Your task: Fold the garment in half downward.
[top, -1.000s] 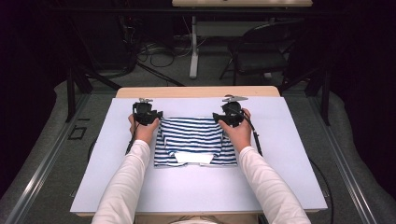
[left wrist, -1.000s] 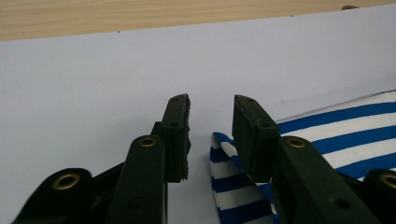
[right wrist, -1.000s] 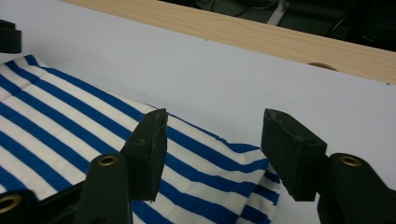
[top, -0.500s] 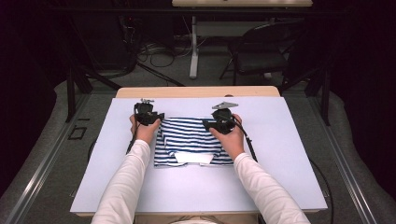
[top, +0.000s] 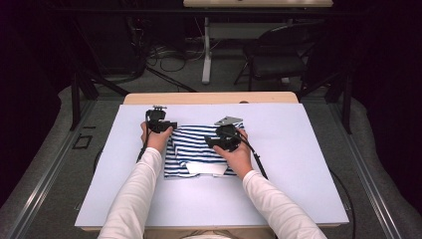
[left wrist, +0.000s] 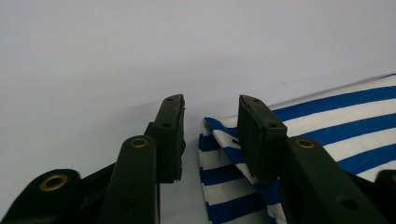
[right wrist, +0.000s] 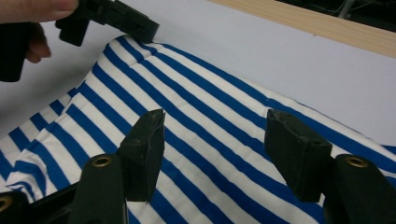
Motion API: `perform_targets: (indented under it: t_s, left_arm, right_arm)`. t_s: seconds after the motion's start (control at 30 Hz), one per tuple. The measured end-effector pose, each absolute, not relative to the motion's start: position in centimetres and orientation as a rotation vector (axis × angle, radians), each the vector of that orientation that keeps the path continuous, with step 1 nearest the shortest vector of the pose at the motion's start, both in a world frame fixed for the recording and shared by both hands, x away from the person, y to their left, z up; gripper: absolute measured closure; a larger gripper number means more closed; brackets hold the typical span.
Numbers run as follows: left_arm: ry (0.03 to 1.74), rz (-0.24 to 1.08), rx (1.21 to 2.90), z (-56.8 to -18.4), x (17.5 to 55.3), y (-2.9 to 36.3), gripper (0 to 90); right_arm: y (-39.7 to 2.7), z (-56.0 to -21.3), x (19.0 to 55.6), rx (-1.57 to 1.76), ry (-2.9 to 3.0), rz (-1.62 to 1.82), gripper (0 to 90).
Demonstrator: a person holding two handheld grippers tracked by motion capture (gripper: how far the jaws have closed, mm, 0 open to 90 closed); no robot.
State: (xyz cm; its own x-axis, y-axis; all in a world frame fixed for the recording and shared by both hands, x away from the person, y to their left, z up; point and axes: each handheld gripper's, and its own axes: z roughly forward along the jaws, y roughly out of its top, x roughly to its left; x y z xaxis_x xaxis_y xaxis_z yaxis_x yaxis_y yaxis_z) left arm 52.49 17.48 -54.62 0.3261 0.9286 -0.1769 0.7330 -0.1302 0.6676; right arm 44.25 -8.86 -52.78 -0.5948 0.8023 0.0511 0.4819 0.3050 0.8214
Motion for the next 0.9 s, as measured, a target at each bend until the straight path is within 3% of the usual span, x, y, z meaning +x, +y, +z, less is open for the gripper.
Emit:
perform_targets:
  t_s: [0.47,0.9]
  left_arm:
    - [1.461,0.374,1.951,-55.6,53.1,17.1,64.1]
    - [1.425,0.342,1.993,-55.4,53.0,17.0,86.6]
  right_arm:
    - [-7.1,-52.9,42.9,1.111,2.242,1.26,38.1]
    - [-6.2,-53.4,42.4,1.093,2.265,1.284,38.1]
